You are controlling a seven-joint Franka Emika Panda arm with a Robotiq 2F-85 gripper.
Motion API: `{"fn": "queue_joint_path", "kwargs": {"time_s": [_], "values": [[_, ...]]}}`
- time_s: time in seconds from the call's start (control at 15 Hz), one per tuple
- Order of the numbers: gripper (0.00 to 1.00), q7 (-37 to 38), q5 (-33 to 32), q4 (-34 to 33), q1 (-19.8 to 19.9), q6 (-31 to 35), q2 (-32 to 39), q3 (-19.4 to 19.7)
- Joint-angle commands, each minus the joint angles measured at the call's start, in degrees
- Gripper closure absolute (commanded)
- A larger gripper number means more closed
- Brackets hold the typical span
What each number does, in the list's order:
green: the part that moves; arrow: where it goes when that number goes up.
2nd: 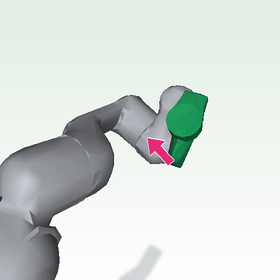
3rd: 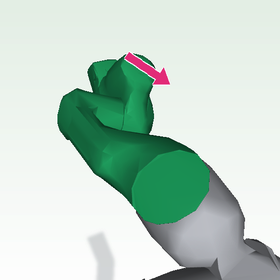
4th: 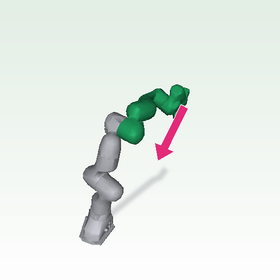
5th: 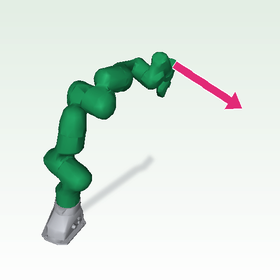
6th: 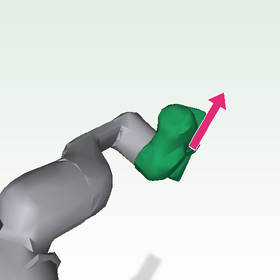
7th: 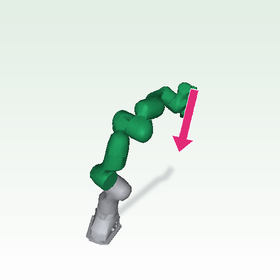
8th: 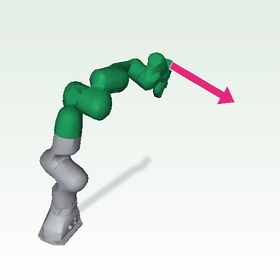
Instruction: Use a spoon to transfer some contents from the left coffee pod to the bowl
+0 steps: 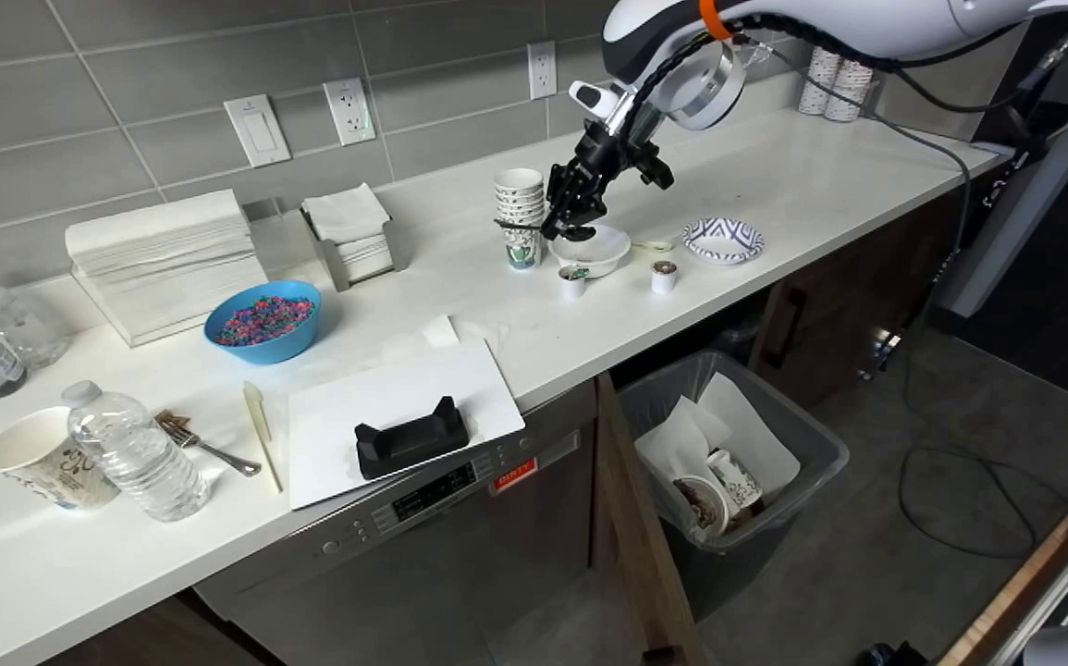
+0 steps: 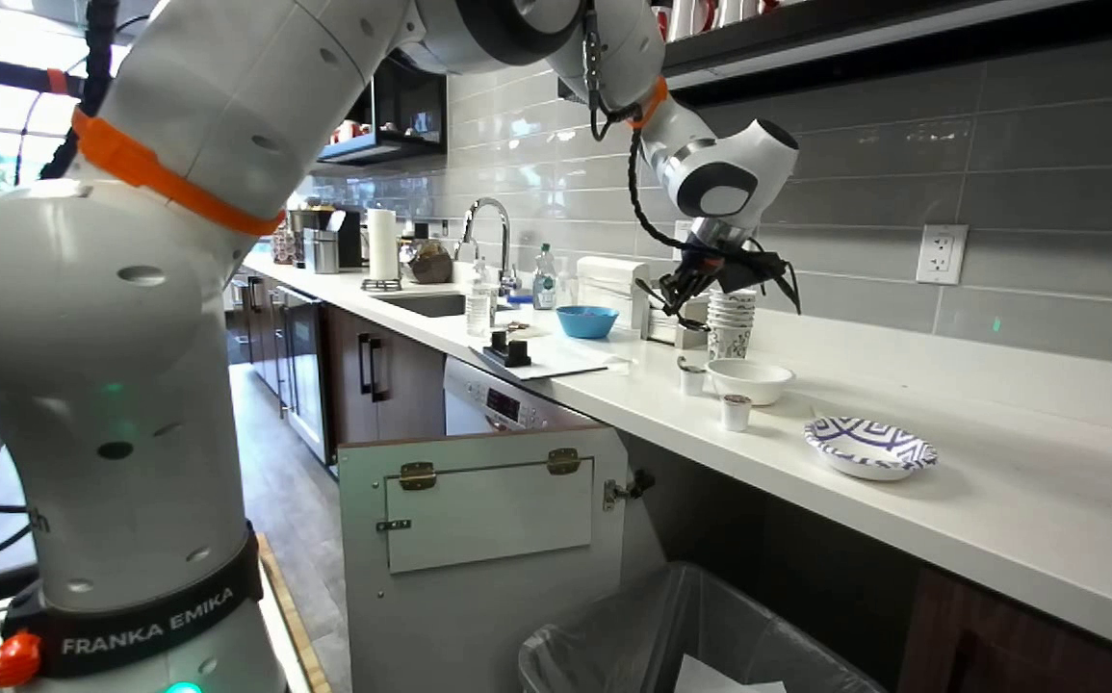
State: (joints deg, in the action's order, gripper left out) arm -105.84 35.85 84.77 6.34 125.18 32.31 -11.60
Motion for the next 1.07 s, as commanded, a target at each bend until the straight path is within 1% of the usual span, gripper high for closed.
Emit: {"fn": "queue_joint_path", "kwargs": {"time_s": [0.0,0.53,0.73,1.0], "values": [[0.98,-2.1,-0.7,-4.0,1.0,-4.0,1.9,-0.2],[0.98,-10.4,1.9,-7.9,3.9,-9.4,3.5,-0.8],[0.98,-14.4,4.2,-9.0,5.1,-10.6,3.9,-1.0],[0.98,-18.8,9.1,-10.5,6.4,-12.4,4.7,-0.9]]}}
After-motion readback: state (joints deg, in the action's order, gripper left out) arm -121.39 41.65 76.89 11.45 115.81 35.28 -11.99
